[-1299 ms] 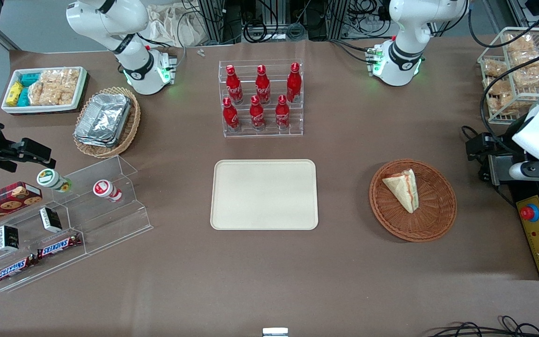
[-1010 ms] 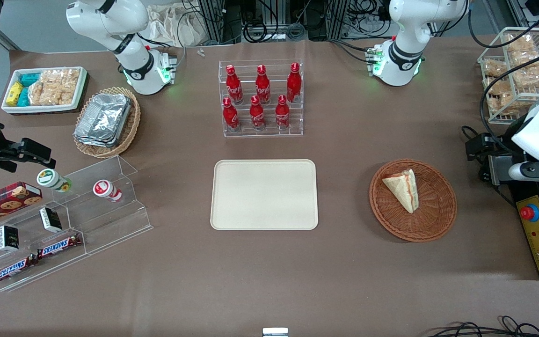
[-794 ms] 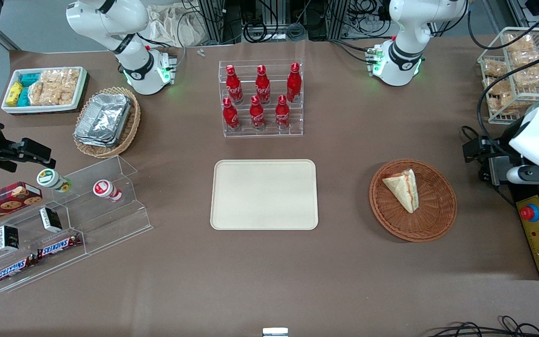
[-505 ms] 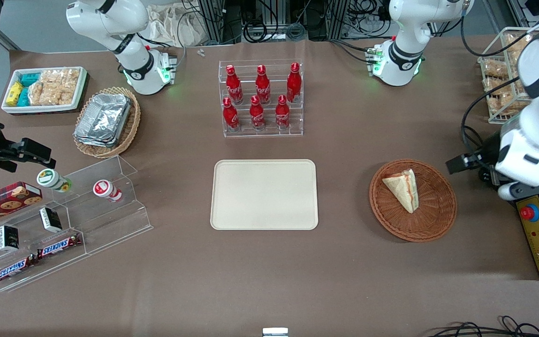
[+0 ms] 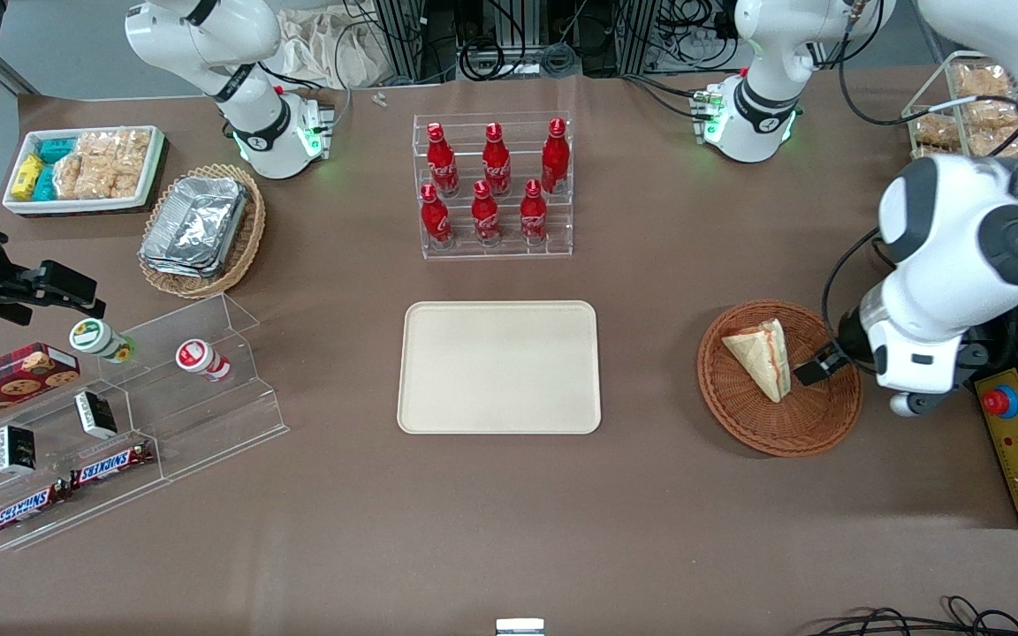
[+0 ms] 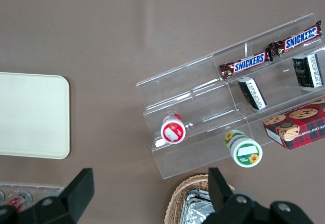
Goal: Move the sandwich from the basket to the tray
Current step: 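Move the left gripper down over the wrapped sandwich in the wicker basket, then close the left gripper on the wrapped sandwich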
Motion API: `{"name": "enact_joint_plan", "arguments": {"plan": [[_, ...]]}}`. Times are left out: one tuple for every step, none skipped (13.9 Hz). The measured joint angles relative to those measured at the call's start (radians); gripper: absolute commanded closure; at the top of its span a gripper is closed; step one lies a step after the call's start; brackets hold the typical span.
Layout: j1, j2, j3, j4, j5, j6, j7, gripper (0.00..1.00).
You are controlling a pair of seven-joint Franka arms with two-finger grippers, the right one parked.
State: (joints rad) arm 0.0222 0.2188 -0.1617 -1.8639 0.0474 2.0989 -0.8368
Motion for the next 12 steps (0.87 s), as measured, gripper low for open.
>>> {"name": "enact_joint_plan", "arguments": {"plan": [[0.000, 0.007, 0.000, -0.042, 0.001, 0.042, -0.035, 0.00], [0.000, 0.012, 0.000, -0.078, 0.001, 0.071, -0.053, 0.00], [0.000, 0.016, 0.000, -0.106, 0.002, 0.094, -0.062, 0.00], [0.000, 0.017, 0.000, -0.128, 0.002, 0.110, -0.066, 0.00], [0.000, 0.020, 0.000, -0.145, 0.002, 0.119, -0.069, 0.00], [0.000, 0.023, 0.000, -0.159, 0.002, 0.127, -0.071, 0.00], [0.000, 0.028, 0.000, -0.171, 0.002, 0.137, -0.072, 0.00], [0.000, 0.032, 0.001, -0.183, 0.002, 0.146, -0.072, 0.00], [0.000, 0.035, 0.002, -0.194, 0.002, 0.151, -0.073, 0.00], [0.001, 0.039, 0.003, -0.203, 0.002, 0.158, -0.073, 0.00], [0.001, 0.044, 0.003, -0.214, 0.002, 0.172, -0.073, 0.00], [0.002, 0.049, 0.004, -0.229, 0.002, 0.196, -0.073, 0.00]]}}
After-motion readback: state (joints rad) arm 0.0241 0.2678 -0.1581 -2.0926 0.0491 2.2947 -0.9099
